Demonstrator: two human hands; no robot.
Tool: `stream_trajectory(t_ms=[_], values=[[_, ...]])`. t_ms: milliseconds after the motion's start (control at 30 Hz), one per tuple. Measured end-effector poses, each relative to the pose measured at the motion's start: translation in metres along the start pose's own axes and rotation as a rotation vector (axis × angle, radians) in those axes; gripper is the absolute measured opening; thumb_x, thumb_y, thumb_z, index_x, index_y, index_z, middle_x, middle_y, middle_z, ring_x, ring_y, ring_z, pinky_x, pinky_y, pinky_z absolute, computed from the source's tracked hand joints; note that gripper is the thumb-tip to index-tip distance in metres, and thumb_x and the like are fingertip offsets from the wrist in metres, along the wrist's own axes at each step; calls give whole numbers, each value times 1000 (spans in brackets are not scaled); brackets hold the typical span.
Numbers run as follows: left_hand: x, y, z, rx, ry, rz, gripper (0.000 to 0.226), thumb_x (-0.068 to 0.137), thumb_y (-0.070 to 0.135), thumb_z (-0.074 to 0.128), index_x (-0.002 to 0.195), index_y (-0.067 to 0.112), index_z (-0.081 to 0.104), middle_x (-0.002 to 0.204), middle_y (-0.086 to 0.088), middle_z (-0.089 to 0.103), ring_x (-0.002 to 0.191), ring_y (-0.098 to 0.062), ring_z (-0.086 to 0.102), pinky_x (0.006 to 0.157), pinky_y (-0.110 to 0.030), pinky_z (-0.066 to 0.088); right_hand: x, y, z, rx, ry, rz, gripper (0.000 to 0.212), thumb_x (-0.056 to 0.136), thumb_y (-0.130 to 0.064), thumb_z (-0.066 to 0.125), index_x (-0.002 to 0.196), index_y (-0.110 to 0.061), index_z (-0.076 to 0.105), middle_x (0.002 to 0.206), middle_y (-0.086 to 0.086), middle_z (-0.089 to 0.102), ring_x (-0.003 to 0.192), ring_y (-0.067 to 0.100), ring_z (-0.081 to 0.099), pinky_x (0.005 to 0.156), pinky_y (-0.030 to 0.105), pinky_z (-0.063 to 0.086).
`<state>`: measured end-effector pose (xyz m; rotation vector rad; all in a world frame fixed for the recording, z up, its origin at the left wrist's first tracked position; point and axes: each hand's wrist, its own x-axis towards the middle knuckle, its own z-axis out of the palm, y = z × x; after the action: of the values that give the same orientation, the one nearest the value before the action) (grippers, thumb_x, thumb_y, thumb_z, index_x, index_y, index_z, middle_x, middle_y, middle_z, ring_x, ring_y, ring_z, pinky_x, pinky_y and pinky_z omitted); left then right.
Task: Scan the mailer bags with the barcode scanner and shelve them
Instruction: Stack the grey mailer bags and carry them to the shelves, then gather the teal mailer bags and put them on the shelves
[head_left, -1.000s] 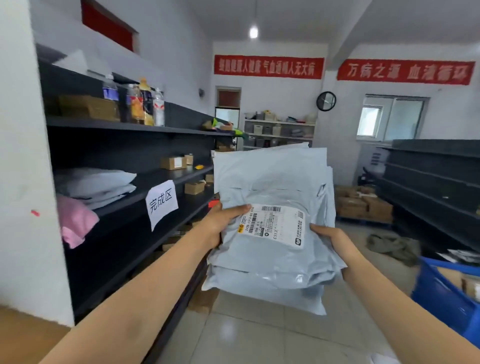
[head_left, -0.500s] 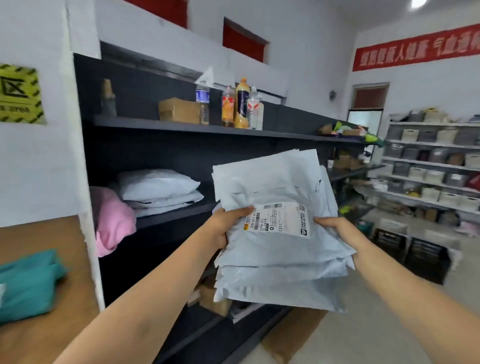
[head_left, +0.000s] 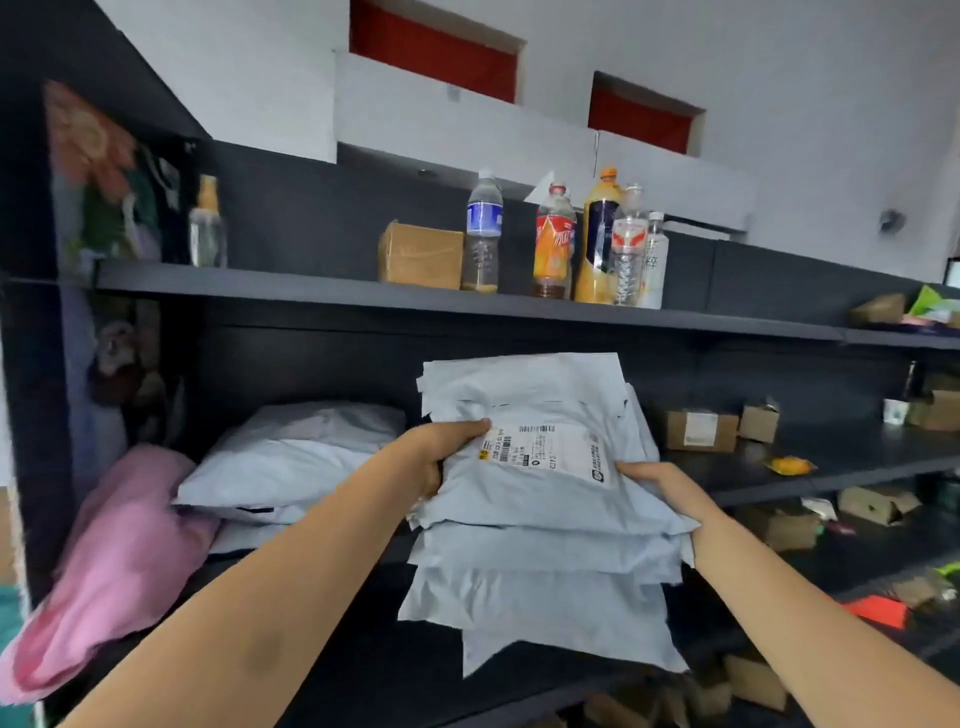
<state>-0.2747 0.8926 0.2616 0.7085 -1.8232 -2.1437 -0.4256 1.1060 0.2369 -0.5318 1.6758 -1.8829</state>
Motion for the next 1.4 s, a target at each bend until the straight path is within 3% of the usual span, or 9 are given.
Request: stream_trajectory(t_ms=[133,267,467,667,800,1067,1200,1300,1400], values=[[85,37,-20,0,139,-6,30,83,32,70,100,8,68,96,-11,71,76,-25,66,85,-38,54,114,-31,9,-67,-60,19,21,94,-7,50,91,5,67,67,14,72,56,23,71,58,27,57],[137,53,-46,25,253,24,18,85,28,66,84,10,69,88,-11,68,76,-26,60,91,-37,48,208,-35,27,-177,-108,-53,21,88,-14,60,77,-9,77,83,6,73,81,20,67,94,35,47],[151,41,-59,302,485,101,53,74,33,72,117,9,51,109,-13,63,99,-30,63,91,-40,51,236,3,33,-460,-14,146,41,81,-28,70,115,-5,63,109,17,66,93,30,64,66,29,51],[81,51,-21,417,479,273,17,93,15,54,107,8,60,89,-5,53,80,-21,48,72,-28,37,162,-36,36,-774,0,-144,26,84,-13,63,63,-3,51,63,16,48,58,25,48,55,31,36],[16,25,-2,378,512,328,10,93,15,52,94,12,61,88,-9,55,81,-23,51,69,-32,42,86,-30,42,-865,-143,-292,42,87,-13,62,115,18,55,121,37,56,112,48,55,95,52,46],[-151,-84,-10,453,706,172,28,89,7,54,117,4,55,90,-13,55,78,-24,53,64,-29,42,-78,46,62,-1041,-431,-178,26,86,-13,57,64,-6,46,64,17,40,53,25,38,46,18,28],[-248,-87,-45,637,878,149,20,89,7,56,109,4,60,89,-12,60,74,-21,53,69,-26,48,-135,38,110,-1160,-619,-286,49,89,-24,61,128,3,54,132,23,55,114,36,56,81,32,45],[-320,-89,-78,719,986,85,29,85,8,63,112,0,62,91,-17,60,59,-15,48,50,-13,42,-173,32,160,-1173,-690,-445,57,88,-27,65,139,-10,47,141,8,51,125,23,51,100,31,42],[-389,-97,-116,831,1030,23,38,82,13,70,118,4,62,114,-16,63,94,-28,61,80,-25,46,-209,43,219,-1183,-753,-511,59,85,-26,68,138,-7,49,138,10,54,124,25,52,102,32,43]])
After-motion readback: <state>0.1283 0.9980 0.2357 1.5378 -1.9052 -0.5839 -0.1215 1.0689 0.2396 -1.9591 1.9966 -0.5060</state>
